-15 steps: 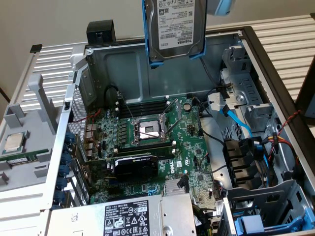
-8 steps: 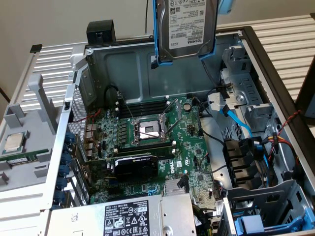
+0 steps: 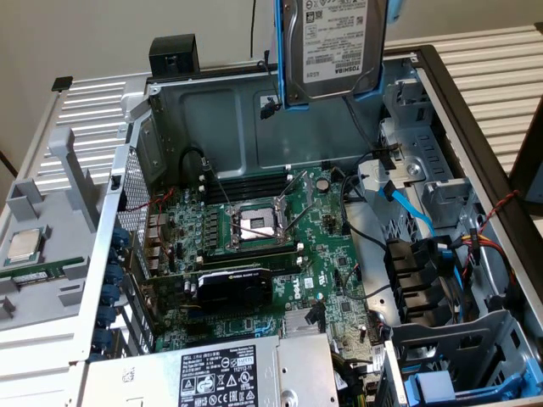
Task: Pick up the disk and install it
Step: 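Pick up the disk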
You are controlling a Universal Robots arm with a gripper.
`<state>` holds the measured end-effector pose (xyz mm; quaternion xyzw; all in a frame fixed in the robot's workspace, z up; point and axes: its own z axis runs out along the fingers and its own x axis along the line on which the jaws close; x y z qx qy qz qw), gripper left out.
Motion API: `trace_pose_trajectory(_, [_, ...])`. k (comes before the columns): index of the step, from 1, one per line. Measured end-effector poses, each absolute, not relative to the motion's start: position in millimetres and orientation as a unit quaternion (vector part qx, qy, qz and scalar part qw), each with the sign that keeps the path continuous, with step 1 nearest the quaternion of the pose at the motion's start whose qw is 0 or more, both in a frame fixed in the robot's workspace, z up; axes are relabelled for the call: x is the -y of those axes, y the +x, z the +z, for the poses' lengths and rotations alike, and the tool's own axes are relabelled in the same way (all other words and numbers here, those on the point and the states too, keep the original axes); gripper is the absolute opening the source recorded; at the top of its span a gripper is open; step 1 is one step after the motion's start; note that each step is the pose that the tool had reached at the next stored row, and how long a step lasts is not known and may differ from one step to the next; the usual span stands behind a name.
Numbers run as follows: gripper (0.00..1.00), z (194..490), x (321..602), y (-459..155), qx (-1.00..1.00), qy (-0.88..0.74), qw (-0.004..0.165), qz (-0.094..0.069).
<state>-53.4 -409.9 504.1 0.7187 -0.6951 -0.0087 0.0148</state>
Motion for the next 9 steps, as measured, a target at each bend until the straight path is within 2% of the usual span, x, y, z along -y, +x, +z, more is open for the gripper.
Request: trace_pose_trajectory(9, [0.37, 509, 423, -45, 0.695, 0.718, 0.016, -0.008])
